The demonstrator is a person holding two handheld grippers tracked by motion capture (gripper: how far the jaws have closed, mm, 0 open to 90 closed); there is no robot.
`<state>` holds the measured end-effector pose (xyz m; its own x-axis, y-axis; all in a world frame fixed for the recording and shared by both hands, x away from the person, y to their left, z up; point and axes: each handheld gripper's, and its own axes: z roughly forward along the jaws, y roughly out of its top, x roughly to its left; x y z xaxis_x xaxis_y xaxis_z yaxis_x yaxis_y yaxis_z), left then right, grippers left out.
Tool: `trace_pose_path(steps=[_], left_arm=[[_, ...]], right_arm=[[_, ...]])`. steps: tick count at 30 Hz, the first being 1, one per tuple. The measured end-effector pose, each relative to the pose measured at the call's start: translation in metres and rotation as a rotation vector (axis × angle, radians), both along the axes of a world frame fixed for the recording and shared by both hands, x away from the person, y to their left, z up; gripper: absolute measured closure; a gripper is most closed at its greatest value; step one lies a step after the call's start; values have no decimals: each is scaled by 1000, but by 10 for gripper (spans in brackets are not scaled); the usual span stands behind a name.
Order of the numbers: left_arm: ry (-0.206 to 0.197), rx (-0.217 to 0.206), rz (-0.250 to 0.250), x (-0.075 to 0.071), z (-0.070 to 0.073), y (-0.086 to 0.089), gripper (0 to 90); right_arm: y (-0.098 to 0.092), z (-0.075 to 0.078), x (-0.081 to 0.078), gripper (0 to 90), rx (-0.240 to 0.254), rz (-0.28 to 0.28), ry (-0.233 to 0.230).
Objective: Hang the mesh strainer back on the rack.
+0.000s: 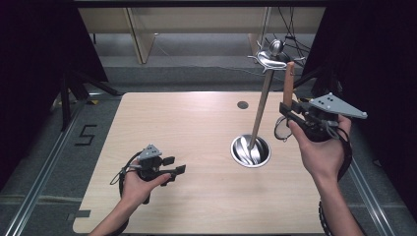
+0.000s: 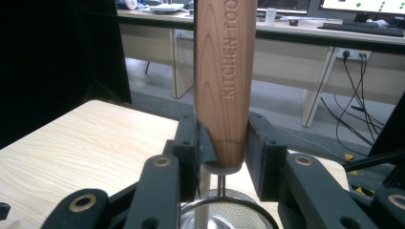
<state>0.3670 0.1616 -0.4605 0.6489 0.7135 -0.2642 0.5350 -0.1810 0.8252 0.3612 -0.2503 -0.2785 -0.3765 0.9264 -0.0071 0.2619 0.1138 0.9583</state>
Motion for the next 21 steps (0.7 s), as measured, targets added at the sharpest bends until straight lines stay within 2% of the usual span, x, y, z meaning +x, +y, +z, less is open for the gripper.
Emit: trace_pose_path(steps=[1, 2, 3, 5, 13, 21], left_arm=[[0, 0, 1, 0, 0, 0, 392], [-1, -1, 0, 0, 0, 0, 392], [-1, 0, 1, 0, 0, 0, 392], [-1, 0, 1, 0, 0, 0, 392], [-1, -1, 1, 0, 0, 0, 392], [-4, -4, 1, 0, 0, 0, 392]], right_arm=[[1, 0, 0, 693, 7, -2, 6], [0, -1, 1, 693, -6, 4, -3], [2, -1, 1, 693, 5, 2, 16], [2, -2, 2, 693, -2, -1, 2], [4, -3, 3, 692, 7, -10, 17], [4, -5, 4, 692, 2, -8, 11]])
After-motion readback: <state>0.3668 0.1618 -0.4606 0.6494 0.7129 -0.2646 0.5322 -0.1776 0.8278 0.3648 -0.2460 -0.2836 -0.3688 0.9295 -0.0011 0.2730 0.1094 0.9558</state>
